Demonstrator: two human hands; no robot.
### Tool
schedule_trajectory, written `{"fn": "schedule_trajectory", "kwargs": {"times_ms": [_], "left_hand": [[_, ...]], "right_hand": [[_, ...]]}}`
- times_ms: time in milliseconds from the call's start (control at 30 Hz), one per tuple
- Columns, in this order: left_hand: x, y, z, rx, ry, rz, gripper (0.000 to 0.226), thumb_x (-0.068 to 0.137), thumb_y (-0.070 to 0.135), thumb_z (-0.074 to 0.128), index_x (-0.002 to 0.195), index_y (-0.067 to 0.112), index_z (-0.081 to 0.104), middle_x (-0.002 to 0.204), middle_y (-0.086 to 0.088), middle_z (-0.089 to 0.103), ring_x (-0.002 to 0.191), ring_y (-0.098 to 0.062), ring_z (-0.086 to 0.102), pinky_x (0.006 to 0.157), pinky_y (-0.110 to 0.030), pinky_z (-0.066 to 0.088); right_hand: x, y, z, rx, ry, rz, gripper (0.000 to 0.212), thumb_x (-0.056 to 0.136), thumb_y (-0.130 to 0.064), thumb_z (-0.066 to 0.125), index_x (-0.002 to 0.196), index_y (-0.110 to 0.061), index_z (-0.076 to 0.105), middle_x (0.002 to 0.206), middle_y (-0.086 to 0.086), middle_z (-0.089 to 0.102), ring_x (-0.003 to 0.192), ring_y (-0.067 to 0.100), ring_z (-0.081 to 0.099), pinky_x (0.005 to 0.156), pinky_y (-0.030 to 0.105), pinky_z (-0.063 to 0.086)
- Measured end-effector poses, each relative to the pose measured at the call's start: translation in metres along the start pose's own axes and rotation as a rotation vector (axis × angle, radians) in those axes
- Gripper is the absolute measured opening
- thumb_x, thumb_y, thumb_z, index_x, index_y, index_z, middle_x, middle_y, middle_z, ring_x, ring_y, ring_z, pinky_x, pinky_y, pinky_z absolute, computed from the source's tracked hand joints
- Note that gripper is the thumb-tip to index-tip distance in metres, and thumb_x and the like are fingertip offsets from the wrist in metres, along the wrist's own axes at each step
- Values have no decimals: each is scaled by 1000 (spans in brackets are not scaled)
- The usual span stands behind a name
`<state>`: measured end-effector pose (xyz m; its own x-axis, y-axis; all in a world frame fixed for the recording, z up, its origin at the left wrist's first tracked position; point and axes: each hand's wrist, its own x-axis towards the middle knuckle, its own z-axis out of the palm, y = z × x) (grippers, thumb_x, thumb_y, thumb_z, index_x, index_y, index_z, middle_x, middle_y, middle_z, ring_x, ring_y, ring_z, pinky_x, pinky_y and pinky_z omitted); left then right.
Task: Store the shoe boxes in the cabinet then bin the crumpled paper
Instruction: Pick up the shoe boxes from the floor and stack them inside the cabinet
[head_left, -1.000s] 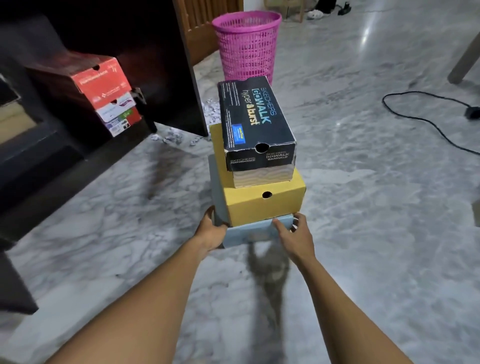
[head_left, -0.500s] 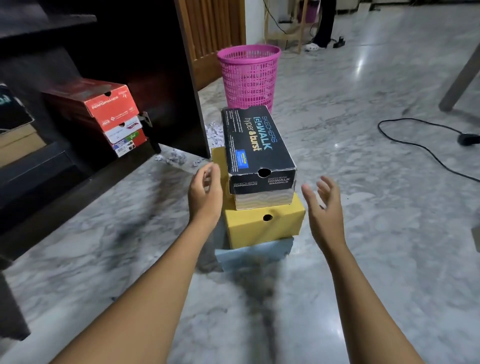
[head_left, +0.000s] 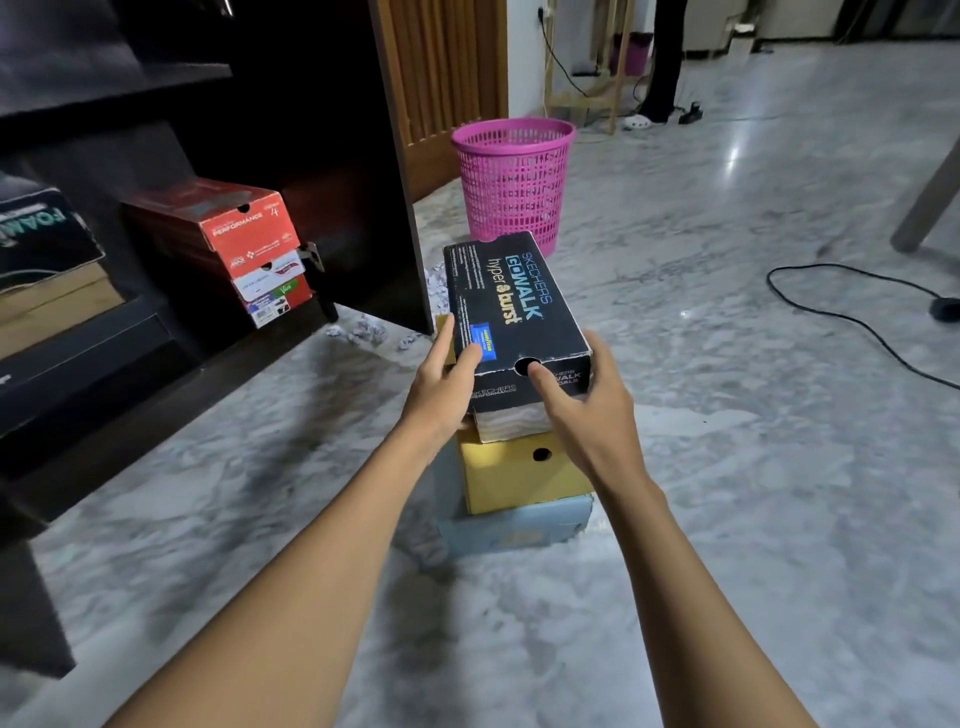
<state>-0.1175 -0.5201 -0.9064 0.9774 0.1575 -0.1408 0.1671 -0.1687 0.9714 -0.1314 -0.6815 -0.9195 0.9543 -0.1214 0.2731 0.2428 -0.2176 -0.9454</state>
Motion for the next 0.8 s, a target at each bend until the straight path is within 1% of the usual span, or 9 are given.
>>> {"fn": "schedule_trajectory", "kwargs": {"times_ms": [67,133,200,267,400,500,633,733,800], "left_hand": [[-10,2,-6,28,88,62,58,72,66,49,125,76,30,132,22,57,112,-8,61,97,-43,51],[-18,9,-16,33,225,141,64,77,60,54,139,56,37,111,27,65,100,1,62,97,-34,51],[-24,20,-31,52,358,195,56,87,48,59,141,44,44,99,28,65,78,12,60,84,-18,52],[-31,34,-48,93,460,226,51,91,40,59,141,39,47,107,23,65,73,22,58,65,-4,45],[-25,65,-91,116,610,307,59,78,51,56,136,40,53,105,12,73,87,1,67,72,-16,48],[-12,96,-129,144,656,329,54,83,45,59,136,36,54,89,19,71,78,9,62,73,-7,45],[15,148,-183,76,699,362,63,73,58,56,134,43,53,119,17,68,103,-2,66,94,-27,52],[29,197,-227,83,667,356,62,77,55,60,137,42,51,112,12,72,89,5,67,81,-13,51],[37,226,-254,103,637,357,60,83,50,61,140,42,47,108,8,73,76,8,65,66,-3,44]], "right_hand": [[2,-10,3,-10,-21,-35,48,85,-39,72,129,-39,52,110,-21,67,100,-4,63,71,7,46],[6,-21,9,-8,-51,-66,48,87,-37,73,130,-37,51,107,-27,65,98,-9,61,78,10,46],[11,-34,20,19,-84,-96,45,87,-32,74,126,-38,52,104,-30,64,94,-12,61,79,8,46],[18,-49,37,68,-107,-126,45,86,-29,74,125,-36,54,101,-31,65,92,-12,62,77,7,45],[42,-84,76,164,-186,-168,42,87,-22,72,125,-35,57,101,-23,70,89,-5,64,77,11,45],[69,-119,108,198,-227,-189,41,90,-17,69,115,-46,54,105,-21,69,93,-5,66,79,11,47],[112,-179,154,205,-240,-209,50,85,-34,69,133,-32,52,115,-14,69,102,6,68,90,29,52],[144,-227,186,201,-218,-227,48,88,-32,70,131,-31,52,116,-11,68,105,15,68,95,38,53],[165,-255,204,194,-232,-241,46,91,-25,69,134,-28,52,112,-9,68,101,12,67,86,28,53]]}}
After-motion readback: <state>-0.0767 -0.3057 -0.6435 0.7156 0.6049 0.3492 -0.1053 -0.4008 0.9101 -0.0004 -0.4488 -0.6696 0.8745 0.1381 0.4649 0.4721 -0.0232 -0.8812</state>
